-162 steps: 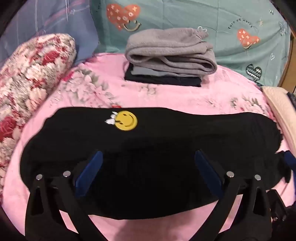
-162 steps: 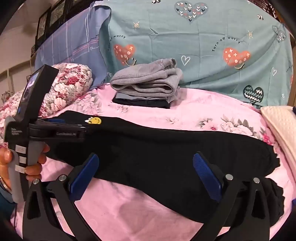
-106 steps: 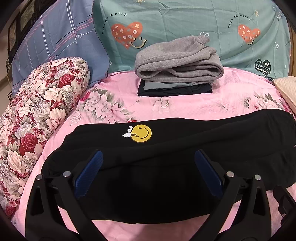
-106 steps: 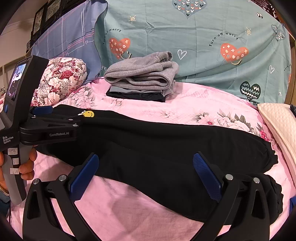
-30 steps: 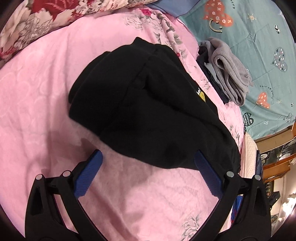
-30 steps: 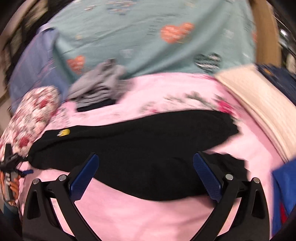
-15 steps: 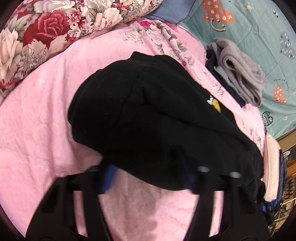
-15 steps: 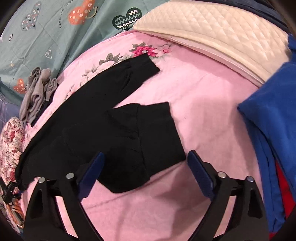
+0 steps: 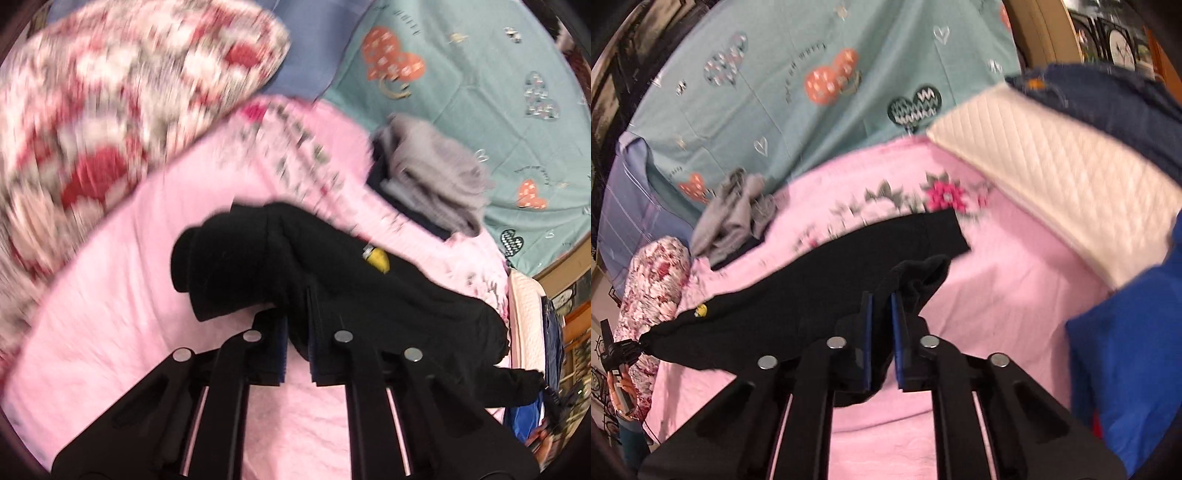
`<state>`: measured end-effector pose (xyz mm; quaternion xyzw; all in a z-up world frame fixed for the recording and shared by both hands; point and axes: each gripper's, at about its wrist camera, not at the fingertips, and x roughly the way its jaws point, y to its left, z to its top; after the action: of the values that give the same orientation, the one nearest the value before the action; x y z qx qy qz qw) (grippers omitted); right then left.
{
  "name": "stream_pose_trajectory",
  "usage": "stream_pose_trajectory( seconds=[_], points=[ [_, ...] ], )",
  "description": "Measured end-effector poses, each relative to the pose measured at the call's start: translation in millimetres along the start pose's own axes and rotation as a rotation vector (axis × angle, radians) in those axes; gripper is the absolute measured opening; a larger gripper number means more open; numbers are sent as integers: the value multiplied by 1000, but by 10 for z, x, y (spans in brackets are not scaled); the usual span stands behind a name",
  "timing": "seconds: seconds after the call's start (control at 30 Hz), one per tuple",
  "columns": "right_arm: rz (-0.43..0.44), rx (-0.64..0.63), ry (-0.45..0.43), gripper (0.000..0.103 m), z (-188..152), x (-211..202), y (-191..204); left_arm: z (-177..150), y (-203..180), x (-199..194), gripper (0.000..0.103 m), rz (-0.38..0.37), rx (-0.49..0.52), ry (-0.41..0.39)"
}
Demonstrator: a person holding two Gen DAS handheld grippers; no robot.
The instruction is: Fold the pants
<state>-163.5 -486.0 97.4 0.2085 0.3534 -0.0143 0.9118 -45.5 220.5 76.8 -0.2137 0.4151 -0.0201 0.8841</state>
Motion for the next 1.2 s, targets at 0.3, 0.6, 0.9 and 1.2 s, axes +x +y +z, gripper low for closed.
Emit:
stream_pose_trajectory(
  seconds=[0.3, 0.6, 0.9, 1.2],
  points=[
    [-235, 34, -65, 18, 209, -364, -216, 176, -135, -552, 59, 83, 132, -84],
    [-163, 99, 56, 57, -322, -50, -379, -654, 502, -74, 76, 33, 20, 133],
    [25, -43, 109, 59, -513, 148, 326, -837, 781, 327, 76, -126, -202, 244],
    [113, -98, 218, 60, -827, 299, 620, -765, 661, 610, 16, -60, -210, 248]
  ],
)
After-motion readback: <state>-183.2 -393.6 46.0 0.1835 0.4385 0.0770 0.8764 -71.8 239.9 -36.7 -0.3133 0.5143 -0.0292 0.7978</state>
